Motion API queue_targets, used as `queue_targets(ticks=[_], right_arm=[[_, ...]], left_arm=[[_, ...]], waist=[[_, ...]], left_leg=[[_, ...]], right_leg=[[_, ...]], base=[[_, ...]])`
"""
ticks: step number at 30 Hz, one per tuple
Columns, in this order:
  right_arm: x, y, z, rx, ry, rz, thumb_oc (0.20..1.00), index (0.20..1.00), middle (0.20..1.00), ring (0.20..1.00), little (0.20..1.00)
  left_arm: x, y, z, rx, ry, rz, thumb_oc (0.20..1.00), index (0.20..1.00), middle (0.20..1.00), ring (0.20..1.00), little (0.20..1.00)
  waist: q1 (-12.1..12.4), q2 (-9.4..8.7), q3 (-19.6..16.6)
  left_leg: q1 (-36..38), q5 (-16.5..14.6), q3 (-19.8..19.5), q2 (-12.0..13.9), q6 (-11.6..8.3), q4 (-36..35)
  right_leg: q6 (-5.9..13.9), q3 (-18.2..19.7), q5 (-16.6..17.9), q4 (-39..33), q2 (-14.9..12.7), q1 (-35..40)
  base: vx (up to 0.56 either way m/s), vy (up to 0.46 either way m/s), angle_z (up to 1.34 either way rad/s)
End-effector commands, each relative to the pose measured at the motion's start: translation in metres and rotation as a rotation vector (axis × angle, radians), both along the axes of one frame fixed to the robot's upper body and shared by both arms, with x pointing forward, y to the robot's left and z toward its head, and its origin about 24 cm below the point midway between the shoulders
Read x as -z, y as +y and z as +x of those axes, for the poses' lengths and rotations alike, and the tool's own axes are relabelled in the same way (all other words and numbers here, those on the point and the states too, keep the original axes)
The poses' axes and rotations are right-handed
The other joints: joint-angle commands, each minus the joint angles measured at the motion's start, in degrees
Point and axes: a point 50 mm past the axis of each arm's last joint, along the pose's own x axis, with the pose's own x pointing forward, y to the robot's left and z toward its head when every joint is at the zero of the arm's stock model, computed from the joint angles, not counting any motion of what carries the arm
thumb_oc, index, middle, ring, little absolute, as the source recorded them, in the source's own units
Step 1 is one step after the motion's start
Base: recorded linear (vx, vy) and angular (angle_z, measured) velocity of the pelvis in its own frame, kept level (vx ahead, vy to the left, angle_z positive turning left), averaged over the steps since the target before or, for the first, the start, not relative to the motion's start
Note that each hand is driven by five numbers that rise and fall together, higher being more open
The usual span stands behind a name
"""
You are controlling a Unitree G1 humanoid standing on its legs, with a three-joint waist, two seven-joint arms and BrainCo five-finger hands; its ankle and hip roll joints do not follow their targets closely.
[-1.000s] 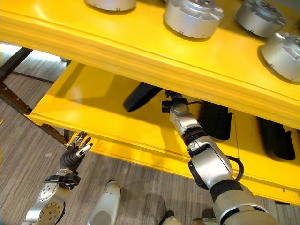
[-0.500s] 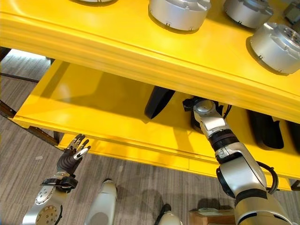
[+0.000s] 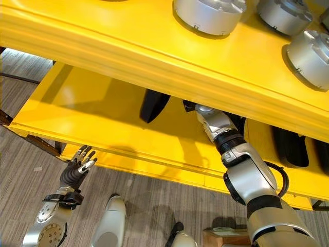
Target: Move parts from the plastic box to the shelf.
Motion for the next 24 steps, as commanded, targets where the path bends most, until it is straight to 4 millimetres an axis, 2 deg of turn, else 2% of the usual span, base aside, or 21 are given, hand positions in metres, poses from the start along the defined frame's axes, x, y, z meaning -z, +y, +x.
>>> queue_targets(ticks=[1, 6, 7, 13, 15, 20, 24], right_arm=[[-0.016, -0.001, 0.007, 0.030, -0.035, -0.054, 0.200, 0.200, 0.200, 0.200, 0.200], [-0.018, 0.002, 0.009, 0.027, -0.025, -0.128, 0.200, 0.200, 0.200, 0.200, 0.200], [-0.021, -0.001, 0.011, 0.041, -0.018, -0.199, 0.200, 0.200, 0.200, 0.200, 0.200], [-0.022, -0.015, 0.016, 0.099, 0.016, -0.259, 0.200, 0.200, 0.200, 0.200, 0.200], [-0.019, -0.027, 0.018, 0.144, 0.052, -0.302, 0.200, 0.200, 0.200, 0.200, 0.200], [-0.013, -0.036, 0.020, 0.186, 0.090, -0.372, 0.200, 0.200, 0.200, 0.200, 0.200], [0.005, -0.042, 0.020, 0.198, 0.149, -0.351, 0.200, 0.200, 0.200, 0.200, 0.200]], left_arm=[[-0.017, -0.001, -0.004, 0.058, -0.076, 0.018, 1.000, 1.000, 1.000, 1.000, 1.000], [-0.019, 0.002, -0.006, 0.057, -0.078, 0.025, 1.000, 1.000, 1.000, 1.000, 1.000], [-0.020, 0.004, -0.006, 0.063, -0.081, 0.035, 1.000, 1.000, 1.000, 1.000, 1.000], [-0.021, 0.004, -0.007, 0.071, -0.081, 0.041, 1.000, 1.000, 1.000, 1.000, 1.000], [-0.020, 0.003, -0.007, 0.080, -0.074, 0.036, 1.000, 1.000, 1.000, 1.000, 1.000], [-0.019, 0.002, -0.008, 0.091, -0.066, 0.036, 1.000, 1.000, 1.000, 1.000, 1.000], [-0.018, 0.002, -0.008, 0.091, -0.062, 0.033, 1.000, 1.000, 1.000, 1.000, 1.000]], waist=[[1.41, -0.86, -3.90], [1.91, -1.69, -3.77], [2.14, -2.24, -3.59], [2.31, -2.87, -3.13], [2.23, -3.08, -2.93], [2.09, -3.32, -2.55], [2.02, -3.33, -2.11]], left_leg=[[1.66, 4.51, -0.63, 0.70, 1.20, -3.33], [1.84, 4.60, -0.76, 0.81, 1.29, -3.68], [1.83, 4.56, -0.82, 0.81, 1.31, -3.57], [2.03, 4.39, -0.82, 0.83, 1.43, -3.43], [2.01, 4.36, -0.83, 0.91, 1.45, -3.27], [1.82, 4.27, -0.86, 1.09, 1.51, -3.04], [1.53, 4.14, -0.83, 1.17, 1.59, -2.63]], right_leg=[[-0.72, 3.20, -0.21, 12.35, 1.38, -4.86], [-0.74, 2.98, -0.14, 11.88, 1.83, -4.50], [-0.78, 2.98, -0.06, 11.68, 2.03, -4.24], [-0.86, 3.08, 0.05, 11.74, 2.27, -4.12], [-0.83, 3.09, 0.12, 11.55, 2.43, -4.12], [-0.87, 3.41, 0.15, 11.52, 2.83, -4.14], [-0.94, 3.49, 0.08, 11.62, 3.09, -4.34]], base=[[0.01, -0.040, -0.01], [0.00, 0.000, 0.00], [0.00, 0.000, 0.00], [0.00, 0.000, 0.00], [0.00, 0.000, 0.00], [0.00, -0.003, -0.01], [0.00, 0.000, 0.00]])
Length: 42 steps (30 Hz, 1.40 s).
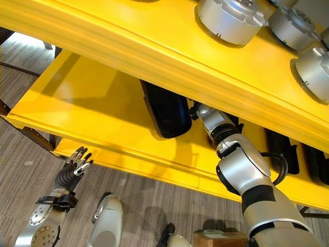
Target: Move parts from the plastic box to the shelf.
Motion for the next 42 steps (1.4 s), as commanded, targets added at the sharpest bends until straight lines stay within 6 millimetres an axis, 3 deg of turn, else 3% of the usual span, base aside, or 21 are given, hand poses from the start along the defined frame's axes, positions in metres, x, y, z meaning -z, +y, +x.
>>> queue_targets(ticks=[1, 6, 14, 25, 42], right_arm=[[-0.015, -0.016, 0.001, 0.047, -0.060, 0.042, 0.200, 0.200, 0.200, 0.200, 0.200], [0.007, -0.012, -0.002, 0.044, -0.003, 0.086, 0.200, 0.200, 0.200, 0.200, 0.200], [0.019, 0.003, -0.003, 0.016, 0.023, 0.198, 0.200, 0.200, 0.200, 0.200, 0.200], [0.051, 0.022, -0.008, 0.053, 0.111, 0.432, 0.200, 0.200, 0.200, 0.200, 0.200], [0.061, -0.005, -0.011, 0.226, 0.116, 0.543, 0.200, 0.200, 0.200, 0.200, 0.200]], left_arm=[[-0.017, -0.010, -0.001, 0.080, -0.074, -0.010, 1.000, 1.000, 1.000, 1.000, 1.000], [-0.016, -0.012, 0.000, 0.084, -0.070, -0.012, 1.000, 1.000, 1.000, 1.000, 1.000], [-0.017, -0.012, 0.001, 0.088, -0.072, -0.004, 1.000, 1.000, 1.000, 1.000, 1.000], [-0.018, -0.013, 0.004, 0.086, -0.067, 0.012, 1.000, 1.000, 1.000, 1.000, 1.000], [-0.017, -0.014, 0.003, 0.079, -0.050, 0.020, 1.000, 1.000, 1.000, 1.000, 1.000]], waist=[[0.81, 0.13, -1.76], [1.50, 0.06, -0.81], [2.41, -0.15, -0.05], [3.74, -0.19, 0.08], [4.04, -0.25, 0.69]], left_leg=[[1.77, 4.41, -0.27, 0.85, 1.52, -2.85], [2.17, 4.42, -0.25, 0.86, 1.66, -2.87], [2.47, 4.46, -0.35, 0.80, 1.74, -2.95], [1.58, 4.64, -1.32, 0.50, 2.03, -2.83], [1.28, 4.26, -1.59, 0.54, 2.36, -2.21]], right_leg=[[-1.50, 3.51, -0.66, 13.38, 2.16, -4.94], [-1.49, 3.31, -0.58, 13.05, 2.36, -4.26], [-1.68, 3.17, -0.64, 13.10, 2.45, -3.89], [-1.65, 2.49, -0.68, 12.77, 2.86, -3.51], [-1.55, 2.48, -0.44, 12.46, 3.33, -3.04]], base=[[0.02, -0.027, 0.03], [0.00, 0.000, 0.00], [0.00, 0.000, 0.00], [0.00, 0.000, 0.00], [0.00, -0.001, 0.00]])
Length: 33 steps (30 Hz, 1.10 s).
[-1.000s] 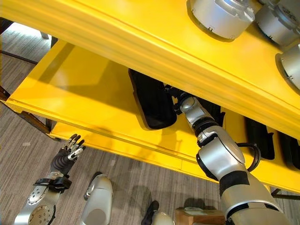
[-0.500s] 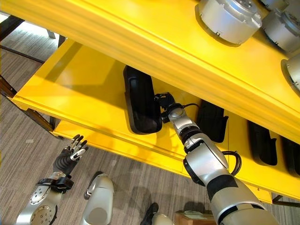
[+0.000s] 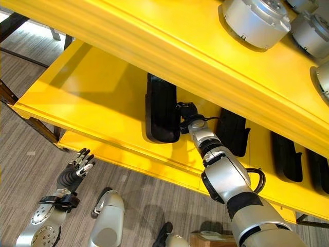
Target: Move parts from the plastic box to the shelf.
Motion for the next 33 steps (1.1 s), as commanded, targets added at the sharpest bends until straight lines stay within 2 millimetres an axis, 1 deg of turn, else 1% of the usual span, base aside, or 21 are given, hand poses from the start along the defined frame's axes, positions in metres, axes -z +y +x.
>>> queue_targets(ticks=[1, 10, 11, 19, 28, 33], right_arm=[[-0.005, -0.021, 0.000, 0.108, -0.052, 0.091, 0.200, 0.200, 0.200, 0.200, 0.200], [-0.010, -0.029, 0.001, 0.148, -0.064, 0.082, 0.200, 0.200, 0.200, 0.200, 0.200], [-0.011, -0.032, 0.001, 0.164, -0.064, 0.083, 0.200, 0.200, 0.200, 0.200, 0.200], [-0.013, -0.042, 0.000, 0.197, -0.064, 0.067, 0.200, 0.200, 0.200, 0.200, 0.200], [-0.014, -0.060, -0.002, 0.264, -0.058, 0.075, 0.200, 0.200, 0.200, 0.200, 0.200], [-0.016, -0.065, -0.002, 0.279, -0.059, 0.054, 0.200, 0.200, 0.200, 0.200, 0.200]], left_arm=[[-0.019, -0.010, 0.002, 0.065, -0.081, 0.023, 1.000, 1.000, 1.000, 1.000, 1.000], [-0.019, -0.011, 0.002, 0.060, -0.079, 0.016, 1.000, 1.000, 1.000, 1.000, 1.000], [-0.019, -0.011, 0.002, 0.059, -0.079, 0.017, 1.000, 1.000, 1.000, 1.000, 1.000], [-0.018, -0.011, 0.002, 0.055, -0.078, 0.014, 1.000, 1.000, 1.000, 1.000, 1.000], [-0.018, -0.013, 0.002, 0.067, -0.076, 0.009, 1.000, 1.000, 1.000, 1.000, 1.000], [-0.018, -0.013, 0.002, 0.069, -0.074, 0.011, 1.000, 1.000, 1.000, 1.000, 1.000]], waist=[[1.24, 0.15, -0.92], [1.12, 0.59, -0.49], [1.11, 0.63, -0.44], [0.96, 0.82, -0.31], [0.94, 1.19, -0.09], [0.77, 1.54, 0.01]], left_leg=[[1.73, 4.37, -0.43, 0.02, 2.68, -3.30], [1.14, 4.14, -0.33, -0.22, 2.86, -2.49], [1.03, 4.13, -0.33, -0.25, 2.90, -2.31], [0.58, 4.08, -0.59, -0.24, 2.93, -1.92], [-0.15, 4.11, -0.89, -0.28, 2.99, -1.63], [-0.45, 4.22, -0.85, -0.39, 3.03, -1.58]], right_leg=[[-1.48, 3.10, -0.71, 13.72, 2.06, -4.43], [-1.45, 3.07, -0.96, 14.03, 2.07, -4.66], [-1.40, 3.05, -0.92, 14.21, 2.03, -4.67], [-1.41, 2.95, -1.13, 14.51, 2.03, -4.85], [-1.47, 2.82, -1.39, 15.12, 1.96, -5.47], [-1.54, 2.97, -1.44, 15.49, 1.92, -5.88]], base=[[0.00, 0.000, 0.00], [0.00, 0.000, 0.00], [0.00, 0.000, 0.00], [0.00, 0.000, 0.00], [0.00, -0.003, 0.02], [0.00, 0.000, 0.00]])
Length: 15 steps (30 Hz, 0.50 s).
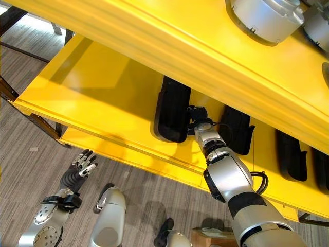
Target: Move parts from the plastic box to the shelf.
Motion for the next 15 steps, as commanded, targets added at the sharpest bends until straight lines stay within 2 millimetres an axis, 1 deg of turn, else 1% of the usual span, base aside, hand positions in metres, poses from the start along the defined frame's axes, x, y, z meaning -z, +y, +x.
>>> queue_targets(ticks=[1, 13, 15], right_arm=[[-0.024, -0.033, 0.002, 0.117, -0.094, 0.023, 0.200, 0.200, 0.200, 0.200, 0.200], [-0.031, -0.052, 0.000, 0.193, -0.108, 0.048, 0.200, 0.200, 0.200, 0.200, 0.200], [-0.032, -0.052, 0.000, 0.191, -0.110, 0.047, 0.200, 0.200, 0.200, 0.200, 0.200]], left_arm=[[-0.022, -0.008, 0.002, 0.063, -0.096, 0.013, 1.000, 1.000, 1.000, 1.000, 1.000], [-0.022, -0.008, 0.002, 0.066, -0.093, 0.011, 1.000, 1.000, 1.000, 1.000, 1.000], [-0.022, -0.008, 0.002, 0.065, -0.094, 0.012, 1.000, 1.000, 1.000, 1.000, 1.000]], waist=[[0.73, -0.16, -1.69], [0.12, 0.29, -2.28], [0.09, 0.32, -2.31]], left_leg=[[0.74, 4.53, 0.38, -0.34, 2.57, -2.25], [-0.79, 4.87, 0.04, -0.39, 2.52, -2.01], [-0.96, 4.83, -0.04, -0.42, 2.51, -1.93]], right_leg=[[-1.56, 3.71, -1.37, 15.59, 1.38, -5.76], [-1.50, 3.40, -1.48, 15.92, 1.38, -6.70], [-1.51, 3.47, -1.50, 15.92, 1.38, -6.81]], base=[[0.00, 0.000, 0.00], [0.00, 0.000, 0.00], [0.00, 0.000, 0.00]])
